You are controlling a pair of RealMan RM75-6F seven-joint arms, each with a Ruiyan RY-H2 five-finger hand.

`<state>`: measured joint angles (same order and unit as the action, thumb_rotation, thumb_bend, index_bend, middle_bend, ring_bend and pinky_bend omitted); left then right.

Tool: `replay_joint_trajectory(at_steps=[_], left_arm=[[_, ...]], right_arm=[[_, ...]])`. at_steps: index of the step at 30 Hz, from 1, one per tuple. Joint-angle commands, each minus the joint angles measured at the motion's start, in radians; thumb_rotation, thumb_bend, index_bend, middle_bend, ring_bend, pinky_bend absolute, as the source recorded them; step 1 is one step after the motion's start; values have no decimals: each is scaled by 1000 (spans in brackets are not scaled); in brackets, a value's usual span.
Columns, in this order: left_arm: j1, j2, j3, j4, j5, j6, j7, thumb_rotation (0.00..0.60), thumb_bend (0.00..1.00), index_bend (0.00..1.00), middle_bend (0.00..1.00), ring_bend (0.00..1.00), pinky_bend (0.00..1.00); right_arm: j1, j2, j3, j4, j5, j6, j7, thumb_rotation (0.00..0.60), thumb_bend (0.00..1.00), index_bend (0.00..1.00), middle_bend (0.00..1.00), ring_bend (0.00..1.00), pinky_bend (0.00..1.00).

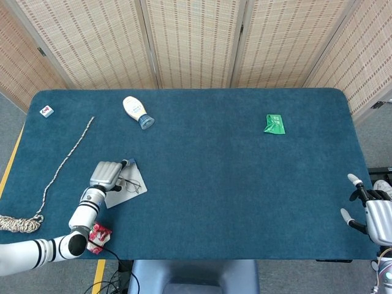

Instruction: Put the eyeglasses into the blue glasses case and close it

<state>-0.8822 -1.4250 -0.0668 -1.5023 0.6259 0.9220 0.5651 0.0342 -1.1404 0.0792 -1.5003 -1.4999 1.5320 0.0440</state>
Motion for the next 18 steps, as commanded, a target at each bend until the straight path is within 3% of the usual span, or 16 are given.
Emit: replay_joint_trajectory(at_steps=[1, 8, 18], left_arm=[[9, -14, 13, -6, 99, 33, -1, 600, 477, 184, 1000, 985, 995], [-13, -79, 31, 55, 204, 11, 33, 600, 389, 175, 1000, 981, 994], [-51, -156, 36, 154, 209, -28, 125, 600, 376, 134, 1000, 980, 993]], right_arm=[[0, -2, 0, 2, 2, -3, 1, 600, 265, 129, 501, 458, 334], [-1, -2, -2, 0, -1, 1, -1, 600, 265, 129, 501, 458, 334], [-14, 5, -4, -5, 7, 13, -1, 600, 265, 129, 502, 459, 334]])
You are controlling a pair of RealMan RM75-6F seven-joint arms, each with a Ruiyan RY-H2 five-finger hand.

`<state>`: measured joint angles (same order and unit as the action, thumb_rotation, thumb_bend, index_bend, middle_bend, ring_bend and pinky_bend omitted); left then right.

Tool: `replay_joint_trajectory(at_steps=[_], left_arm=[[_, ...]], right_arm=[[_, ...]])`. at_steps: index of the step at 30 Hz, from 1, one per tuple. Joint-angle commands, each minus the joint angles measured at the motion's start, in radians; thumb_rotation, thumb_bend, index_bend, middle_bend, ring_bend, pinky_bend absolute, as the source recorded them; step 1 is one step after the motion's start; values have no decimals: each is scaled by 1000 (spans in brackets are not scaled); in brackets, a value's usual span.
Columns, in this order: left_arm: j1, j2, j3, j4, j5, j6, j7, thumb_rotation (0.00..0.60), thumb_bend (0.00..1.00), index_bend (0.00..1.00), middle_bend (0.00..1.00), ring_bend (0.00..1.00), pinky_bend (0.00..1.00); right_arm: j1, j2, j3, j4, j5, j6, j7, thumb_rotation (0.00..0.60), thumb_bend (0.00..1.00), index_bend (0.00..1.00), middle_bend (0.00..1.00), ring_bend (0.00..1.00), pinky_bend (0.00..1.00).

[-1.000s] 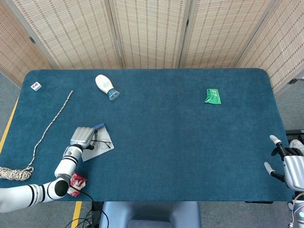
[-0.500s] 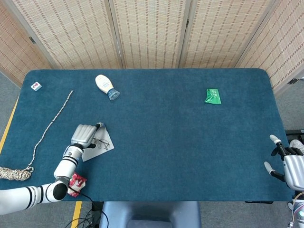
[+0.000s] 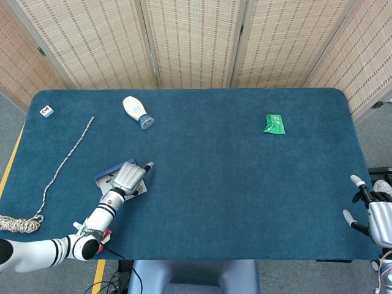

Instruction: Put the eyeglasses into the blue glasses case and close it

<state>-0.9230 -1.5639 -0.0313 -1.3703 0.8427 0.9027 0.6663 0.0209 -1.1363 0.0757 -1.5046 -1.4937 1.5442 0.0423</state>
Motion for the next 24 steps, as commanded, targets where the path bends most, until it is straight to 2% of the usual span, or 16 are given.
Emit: replay_joint_trajectory(at_steps=[1, 8, 13, 18, 24], left_arm=[[-12, -19, -1, 26, -12, -10, 28, 600, 376, 131, 1000, 980, 993], [-9, -16, -17, 49, -31, -1, 45, 600, 376, 131, 1000, 980, 993], [9, 18, -26, 6, -30, 19, 30, 600, 376, 132, 1000, 980, 993], [41, 69, -11, -69, -22, 22, -1, 600, 376, 132, 1000, 980, 993], [40, 58, -4, -44, -49, -5, 12, 600, 376, 131, 1000, 980, 993]], right_arm=[[-2, 1, -1, 0, 1, 1, 1, 600, 266, 129, 501, 459, 334], [-6, -1, 0, 2, 5, 2, 5, 600, 265, 129, 502, 459, 334], [-3, -2, 1, 6, 3, 0, 8, 600, 265, 129, 502, 459, 334], [-3, -5, 1, 14, 4, -3, 15, 600, 265, 129, 502, 459, 334], [-5, -7, 0, 21, 2, 0, 24, 600, 265, 129, 502, 461, 334]])
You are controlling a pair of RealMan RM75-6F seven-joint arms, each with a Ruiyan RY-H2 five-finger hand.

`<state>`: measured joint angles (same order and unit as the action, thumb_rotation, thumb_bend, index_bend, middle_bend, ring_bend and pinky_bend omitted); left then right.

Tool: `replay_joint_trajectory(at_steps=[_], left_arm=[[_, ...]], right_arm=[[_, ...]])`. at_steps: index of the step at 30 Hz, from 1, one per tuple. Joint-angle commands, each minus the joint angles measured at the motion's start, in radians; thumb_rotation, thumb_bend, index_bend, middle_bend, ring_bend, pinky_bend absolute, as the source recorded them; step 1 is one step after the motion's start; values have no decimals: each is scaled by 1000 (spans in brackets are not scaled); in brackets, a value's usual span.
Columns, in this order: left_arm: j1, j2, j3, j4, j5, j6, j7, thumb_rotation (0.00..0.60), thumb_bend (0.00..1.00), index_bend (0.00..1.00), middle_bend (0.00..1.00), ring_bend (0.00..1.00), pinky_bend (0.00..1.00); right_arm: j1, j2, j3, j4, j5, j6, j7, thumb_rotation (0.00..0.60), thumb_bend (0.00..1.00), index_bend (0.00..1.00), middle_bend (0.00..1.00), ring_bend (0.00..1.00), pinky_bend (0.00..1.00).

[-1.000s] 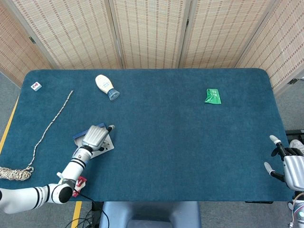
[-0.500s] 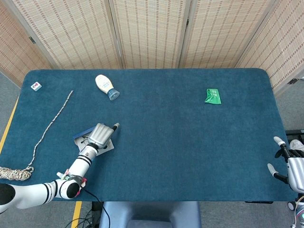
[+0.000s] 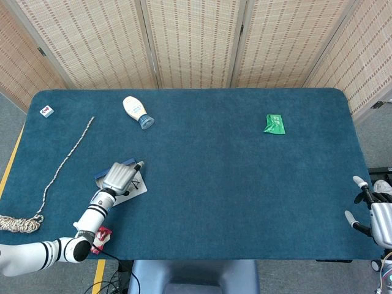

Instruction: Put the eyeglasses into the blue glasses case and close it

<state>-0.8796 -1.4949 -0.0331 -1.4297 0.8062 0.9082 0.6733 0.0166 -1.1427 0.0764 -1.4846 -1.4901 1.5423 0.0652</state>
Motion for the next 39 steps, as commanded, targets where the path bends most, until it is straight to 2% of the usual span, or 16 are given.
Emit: replay_joint_trajectory(at_steps=[1, 15, 29, 35, 39], left_arm=[[-8, -18, -4, 27, -18, -15, 11, 600, 376, 131, 1000, 980, 993], [-40, -62, -15, 152, -85, -28, 90, 600, 376, 132, 1000, 980, 993], [-32, -70, -32, 238, -125, -30, 100, 600, 376, 132, 1000, 980, 993], [-7, -31, -43, 156, -100, -10, 55, 600, 376, 133, 1000, 980, 992], [6, -8, -28, 98, -79, -5, 49, 600, 376, 133, 1000, 980, 993]], right_arm=[[-1, 0, -1, 1, -3, 3, 2, 600, 265, 129, 502, 461, 335], [-10, 2, -2, -3, -2, 12, 2, 600, 265, 129, 507, 469, 347], [-4, 6, 1, -15, -7, 9, -11, 600, 265, 129, 508, 469, 348], [-5, 8, 1, -18, -9, 10, -13, 600, 265, 129, 508, 469, 348], [-5, 8, 1, -17, -8, 10, -12, 600, 265, 129, 508, 469, 348]])
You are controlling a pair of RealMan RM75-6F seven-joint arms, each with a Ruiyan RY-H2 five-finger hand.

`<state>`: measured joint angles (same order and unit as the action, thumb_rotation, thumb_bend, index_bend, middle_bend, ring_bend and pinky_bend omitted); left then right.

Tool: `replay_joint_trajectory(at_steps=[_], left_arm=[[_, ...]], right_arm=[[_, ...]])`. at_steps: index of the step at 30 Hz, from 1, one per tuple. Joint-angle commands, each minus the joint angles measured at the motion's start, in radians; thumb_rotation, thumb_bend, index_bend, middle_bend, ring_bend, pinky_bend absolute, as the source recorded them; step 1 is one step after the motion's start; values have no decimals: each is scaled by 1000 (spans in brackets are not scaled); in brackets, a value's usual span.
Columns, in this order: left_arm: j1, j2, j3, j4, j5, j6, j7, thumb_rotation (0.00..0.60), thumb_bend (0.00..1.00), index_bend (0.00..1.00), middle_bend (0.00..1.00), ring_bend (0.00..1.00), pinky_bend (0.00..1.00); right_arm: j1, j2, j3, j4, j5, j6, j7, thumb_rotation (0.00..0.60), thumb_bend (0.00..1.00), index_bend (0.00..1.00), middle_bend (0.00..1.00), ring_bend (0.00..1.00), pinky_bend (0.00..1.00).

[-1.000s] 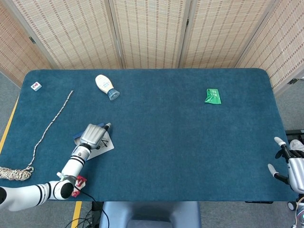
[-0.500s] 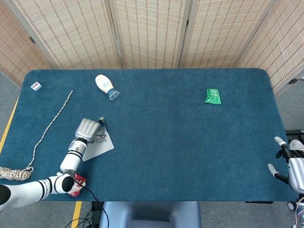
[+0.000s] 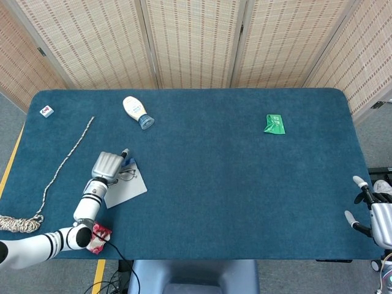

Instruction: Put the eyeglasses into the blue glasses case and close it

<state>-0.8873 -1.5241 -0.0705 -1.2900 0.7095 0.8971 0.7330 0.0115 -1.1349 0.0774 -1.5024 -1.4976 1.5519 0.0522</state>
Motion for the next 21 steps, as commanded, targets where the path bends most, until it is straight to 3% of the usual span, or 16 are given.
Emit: replay_joint_trajectory(at_steps=[1, 21], left_arm=[[14, 20, 12, -45, 16, 3, -8, 600, 376, 132, 1000, 980, 993], [-15, -64, 7, 112, -52, -39, 53, 600, 376, 132, 1000, 980, 993]], right_arm=[[-1, 0, 0, 0, -1, 2, 1, 600, 265, 129, 508, 469, 348], [-14, 2, -2, 0, -1, 18, 5, 600, 266, 129, 508, 470, 357]])
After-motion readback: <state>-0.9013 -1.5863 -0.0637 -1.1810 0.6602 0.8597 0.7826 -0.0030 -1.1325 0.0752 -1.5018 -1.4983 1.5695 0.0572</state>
